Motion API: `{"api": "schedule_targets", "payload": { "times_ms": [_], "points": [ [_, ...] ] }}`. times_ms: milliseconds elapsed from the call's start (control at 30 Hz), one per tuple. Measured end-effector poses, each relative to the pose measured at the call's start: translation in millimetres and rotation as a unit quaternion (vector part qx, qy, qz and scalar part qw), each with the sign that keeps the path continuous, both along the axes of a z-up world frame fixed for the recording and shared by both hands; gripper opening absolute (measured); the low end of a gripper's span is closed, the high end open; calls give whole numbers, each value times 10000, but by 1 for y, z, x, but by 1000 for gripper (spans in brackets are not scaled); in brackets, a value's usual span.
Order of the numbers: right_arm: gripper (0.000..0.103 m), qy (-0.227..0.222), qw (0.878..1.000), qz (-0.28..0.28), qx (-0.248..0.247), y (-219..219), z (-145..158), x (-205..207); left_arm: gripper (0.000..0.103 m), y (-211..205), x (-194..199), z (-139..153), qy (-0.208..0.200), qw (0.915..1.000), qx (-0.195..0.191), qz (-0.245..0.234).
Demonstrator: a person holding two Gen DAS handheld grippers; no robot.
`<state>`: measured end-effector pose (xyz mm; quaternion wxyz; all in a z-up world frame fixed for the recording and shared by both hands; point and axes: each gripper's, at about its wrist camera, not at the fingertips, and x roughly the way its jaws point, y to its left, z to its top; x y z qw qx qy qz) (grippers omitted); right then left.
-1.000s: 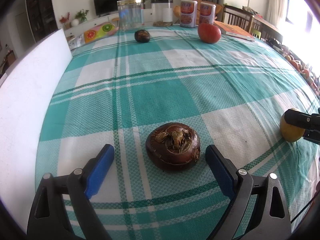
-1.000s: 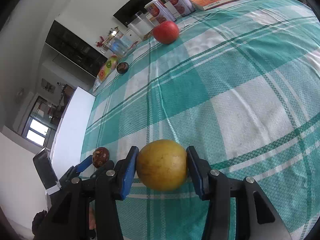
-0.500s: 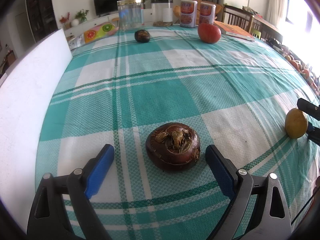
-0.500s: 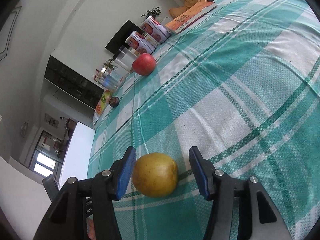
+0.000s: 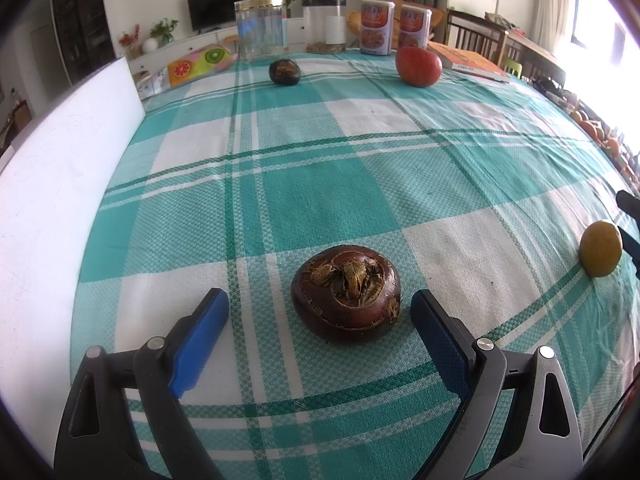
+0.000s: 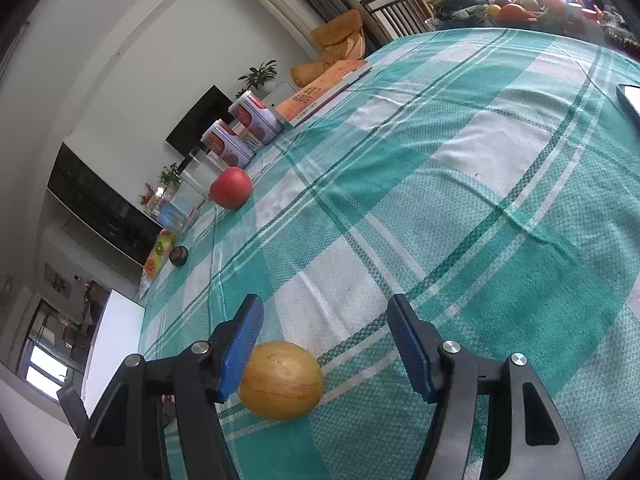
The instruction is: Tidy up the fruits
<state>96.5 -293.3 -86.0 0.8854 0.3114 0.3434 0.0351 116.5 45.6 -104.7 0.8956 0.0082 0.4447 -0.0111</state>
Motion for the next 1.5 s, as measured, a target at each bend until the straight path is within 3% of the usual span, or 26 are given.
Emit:
{"api": "schedule_targets", "payload": {
  "times_ms": [100,200,300,400,633,867,967,1100,1133,1167,1200,1233,1400,1500],
  "points": [
    [68,-82,9988,138,-455,15,14,-9,94,0,0,0,0,10000,-1,0],
    [82,-12,9920,523,-1148,48,19,-15,94,1,0,0,0,10000,-41,-4],
    [83,201,9809,849,-1740,73,14,-8,94,5,-1,1,-20,9998,-213,-35],
    [84,826,9704,1031,-2023,83,-11,6,94,8,-1,1,-44,9994,-333,-51],
    [84,855,9544,1031,-2669,97,-13,5,95,0,-1,-1,15,10000,-29,-55],
    [84,733,9564,912,-2675,95,-7,2,95,0,-1,0,14,10000,-20,-53],
    [79,668,9536,1016,-2755,100,-6,1,95,0,-2,0,12,10000,-6,-52],
    [49,734,9573,1022,-2602,97,-9,3,91,-2,-1,3,5,9999,61,-120],
    [49,725,9607,1022,-2477,93,-9,3,91,-3,-2,4,-30,9998,24,-175],
    [49,701,9636,1014,-2373,91,-8,2,62,-4,-4,5,-96,9997,-68,-227],
    [49,644,9674,1023,-2227,87,-7,2,50,-5,-5,7,-98,9995,-123,-264],
    [49,543,9717,1050,-2046,84,-4,0,50,-4,-6,8,-80,9994,-171,-281],
    [49,194,9815,1431,-1255,82,3,-8,50,8,-32,26,32,9933,-1053,-468],
    [49,358,9783,1736,-1077,98,1,-9,50,27,-66,48,248,9816,-1815,-544]
  ]
}}
